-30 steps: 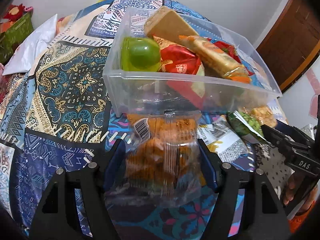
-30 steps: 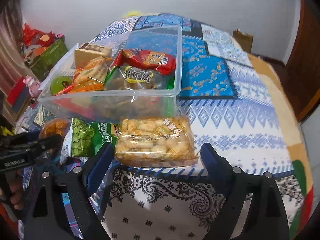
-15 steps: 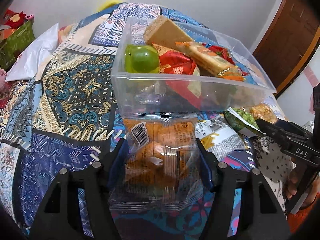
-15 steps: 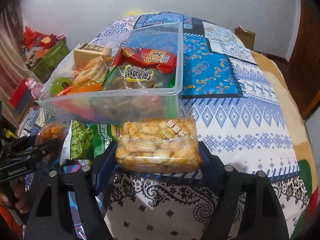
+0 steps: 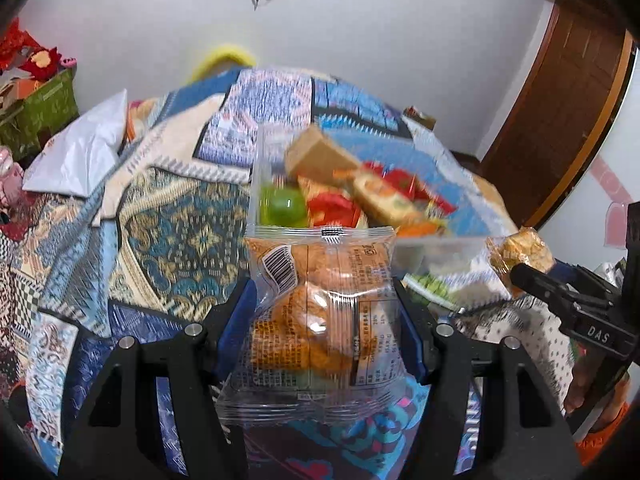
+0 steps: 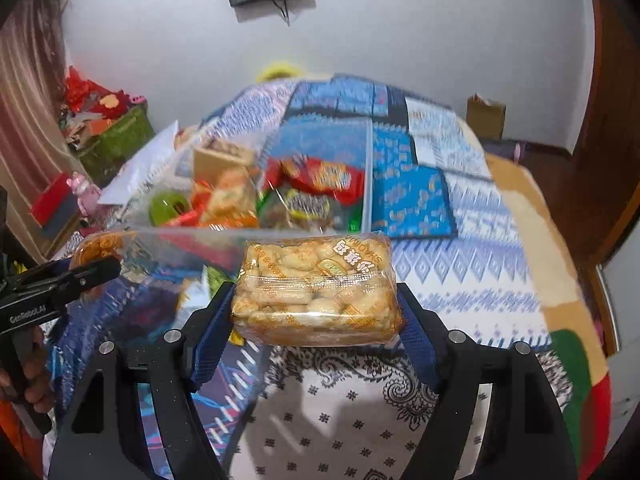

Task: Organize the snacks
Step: 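Carry both clear snack packs into the box and open both tools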

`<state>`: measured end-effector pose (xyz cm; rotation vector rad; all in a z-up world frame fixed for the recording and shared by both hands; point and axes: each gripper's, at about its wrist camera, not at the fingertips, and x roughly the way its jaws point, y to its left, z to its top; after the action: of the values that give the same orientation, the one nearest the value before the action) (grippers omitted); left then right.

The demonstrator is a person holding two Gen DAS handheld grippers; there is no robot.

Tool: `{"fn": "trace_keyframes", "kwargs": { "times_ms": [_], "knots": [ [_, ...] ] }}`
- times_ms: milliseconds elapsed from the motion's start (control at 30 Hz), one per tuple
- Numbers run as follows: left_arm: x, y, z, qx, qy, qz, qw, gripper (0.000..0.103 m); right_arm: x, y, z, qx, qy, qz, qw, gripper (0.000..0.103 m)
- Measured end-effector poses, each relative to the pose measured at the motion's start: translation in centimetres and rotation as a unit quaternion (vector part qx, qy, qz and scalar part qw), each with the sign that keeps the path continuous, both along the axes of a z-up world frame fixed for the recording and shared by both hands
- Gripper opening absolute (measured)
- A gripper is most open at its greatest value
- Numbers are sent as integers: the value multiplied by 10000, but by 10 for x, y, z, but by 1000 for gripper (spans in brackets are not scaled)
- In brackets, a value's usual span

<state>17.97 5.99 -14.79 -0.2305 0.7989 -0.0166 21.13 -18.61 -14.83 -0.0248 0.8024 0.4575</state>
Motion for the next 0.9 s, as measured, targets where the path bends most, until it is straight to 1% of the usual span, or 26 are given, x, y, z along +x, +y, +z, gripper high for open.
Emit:
{"fn": "trace_keyframes", "kwargs": {
  "times_ms": [133,267,367,500,633,767,900],
  "knots": [
    [7,1,16,-7,-219,32,9998,65,1,5,17,76,-254,44,9996,74],
    [19,0,27,1,-384,31,9993,65,6,12,26,180,-412,71,9990,74],
    [29,-1,32,13,-427,23,9991,65,15,18,30,244,-489,74,9985,74],
    [44,-2,34,-39,-442,1,9990,65,27,26,30,317,-478,76,9983,74],
    [62,-3,29,-35,-399,20,9992,65,43,34,20,434,-287,120,9986,74],
    [81,-3,16,20,-249,59,9997,65,55,42,7,393,-110,89,9991,74],
    [95,-1,0,-46,-138,109,9998,65,64,49,-3,299,11,105,9995,74]
  ]
}}
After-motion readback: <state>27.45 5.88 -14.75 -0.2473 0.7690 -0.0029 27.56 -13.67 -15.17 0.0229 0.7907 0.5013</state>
